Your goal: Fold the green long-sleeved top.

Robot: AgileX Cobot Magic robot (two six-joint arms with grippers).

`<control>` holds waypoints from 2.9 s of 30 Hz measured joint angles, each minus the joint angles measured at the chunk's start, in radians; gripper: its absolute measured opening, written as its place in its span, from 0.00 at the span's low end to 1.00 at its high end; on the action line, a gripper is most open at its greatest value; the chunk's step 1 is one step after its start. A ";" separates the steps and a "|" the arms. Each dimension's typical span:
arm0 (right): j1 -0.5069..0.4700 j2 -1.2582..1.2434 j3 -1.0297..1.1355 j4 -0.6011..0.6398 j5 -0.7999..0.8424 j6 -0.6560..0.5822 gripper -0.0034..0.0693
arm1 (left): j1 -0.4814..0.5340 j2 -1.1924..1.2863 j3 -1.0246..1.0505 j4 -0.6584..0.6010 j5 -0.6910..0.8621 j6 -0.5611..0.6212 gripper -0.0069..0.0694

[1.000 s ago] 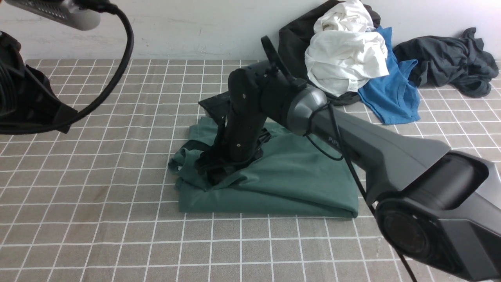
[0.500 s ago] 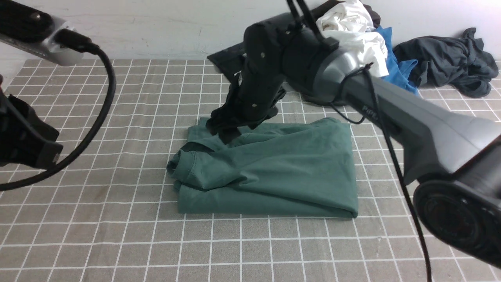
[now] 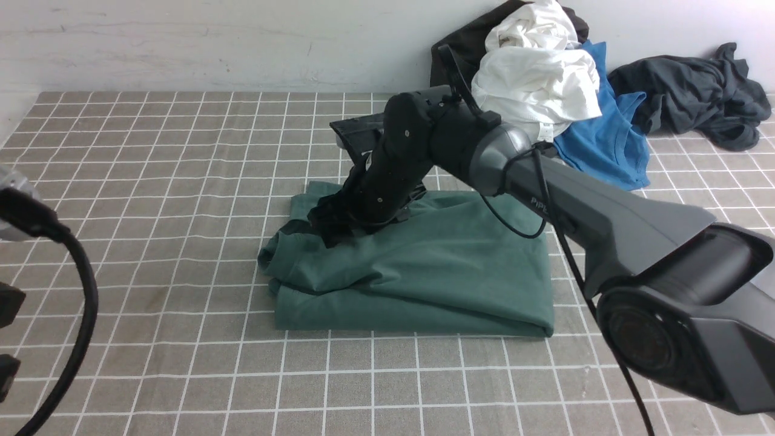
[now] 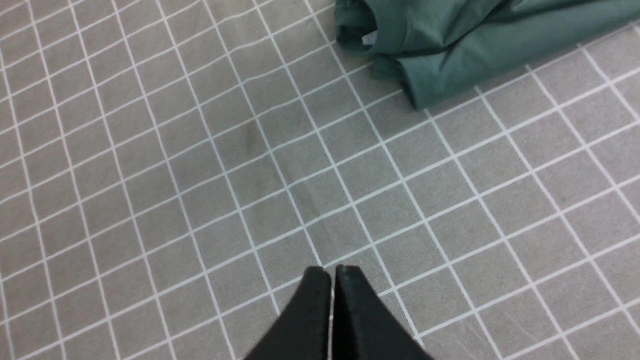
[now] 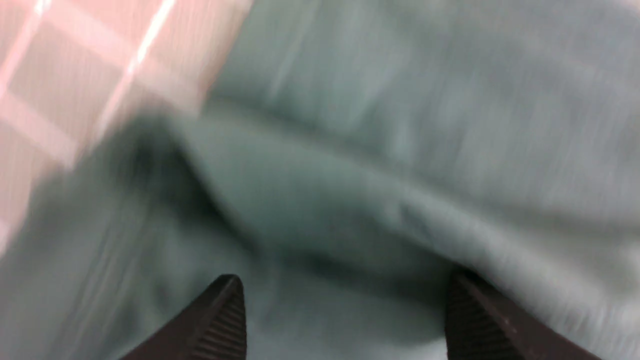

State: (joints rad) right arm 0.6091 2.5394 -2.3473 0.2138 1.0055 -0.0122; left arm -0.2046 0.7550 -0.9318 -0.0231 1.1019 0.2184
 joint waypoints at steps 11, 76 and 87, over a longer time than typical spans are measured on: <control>-0.017 -0.017 -0.099 -0.061 0.038 0.088 0.72 | 0.000 -0.181 0.016 0.084 0.055 -0.086 0.08; -0.027 -1.920 1.420 0.095 -0.086 -0.203 0.03 | 0.000 -0.774 0.460 0.134 -0.160 -0.207 0.08; -0.265 -2.281 2.089 -0.093 -0.740 -0.065 0.03 | 0.000 -0.774 0.460 0.134 -0.160 -0.207 0.08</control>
State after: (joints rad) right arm 0.3440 0.2581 -0.2580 0.1212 0.2656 -0.0769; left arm -0.2046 -0.0192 -0.4718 0.1112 0.9417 0.0115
